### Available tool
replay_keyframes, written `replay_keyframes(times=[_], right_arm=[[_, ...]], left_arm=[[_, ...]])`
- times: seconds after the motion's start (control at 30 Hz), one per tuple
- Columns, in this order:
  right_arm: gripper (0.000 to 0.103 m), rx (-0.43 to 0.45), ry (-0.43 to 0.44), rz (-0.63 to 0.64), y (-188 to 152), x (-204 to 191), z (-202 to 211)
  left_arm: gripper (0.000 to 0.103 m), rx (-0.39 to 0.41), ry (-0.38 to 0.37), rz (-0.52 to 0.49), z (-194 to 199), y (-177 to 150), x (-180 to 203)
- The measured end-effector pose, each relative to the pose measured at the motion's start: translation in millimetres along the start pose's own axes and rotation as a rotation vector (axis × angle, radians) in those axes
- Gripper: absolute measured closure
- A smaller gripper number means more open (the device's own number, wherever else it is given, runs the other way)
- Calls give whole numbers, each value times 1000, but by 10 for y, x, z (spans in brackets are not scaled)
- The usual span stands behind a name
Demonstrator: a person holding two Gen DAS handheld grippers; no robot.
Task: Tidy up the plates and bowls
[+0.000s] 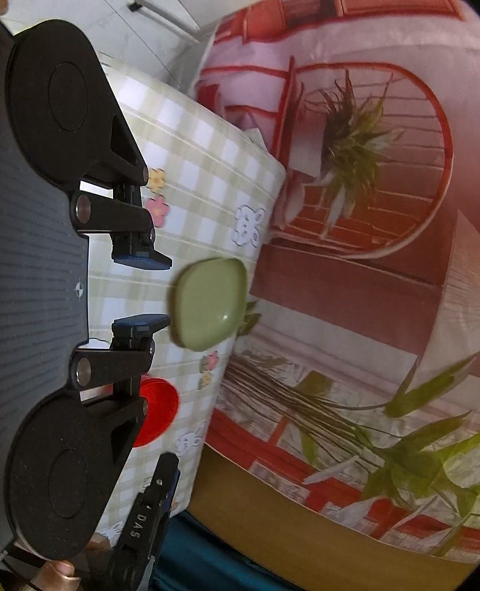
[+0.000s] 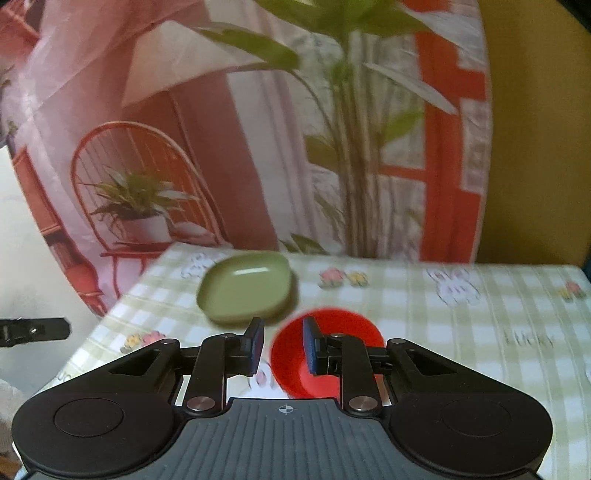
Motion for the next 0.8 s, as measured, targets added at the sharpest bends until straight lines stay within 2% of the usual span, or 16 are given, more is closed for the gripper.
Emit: replay_keyframes(times=[0.07, 0.17, 0.23, 0.37, 0.43, 0.6, 0.8], right_arm=[[80, 9, 20, 43, 77, -74, -101], [80, 12, 30, 103, 168, -128, -301], [80, -12, 38, 111, 213, -123, -456], [80, -80, 59, 118, 268, -131, -780], [80, -123, 64, 113, 292, -142, -990], [80, -218, 62, 47, 326, -127, -1487], [80, -296, -17, -6, 287, 31, -2004]], left_arm=[[70, 7, -1, -11, -142, 76, 38], [69, 6, 0, -10, -372, 171, 50], [68, 11, 3, -4, -531, 254, 60], [58, 18, 11, 23, -872, 411, -18], [57, 15, 28, 44, -1064, 449, -95], [57, -42, 59, 53, -1574, 394, -219], [57, -117, 73, 69, -2033, 260, -295]])
Point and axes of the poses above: each gripper's, at about its wrist camera, not at the fingertips, and z roughly against the way its jaws point, x to its right, y to its top, the point moved 9 cm from there along -z, roughly the way its jaws point, and after that the axes turned 3 degrees about y, right-handed, at the moved point
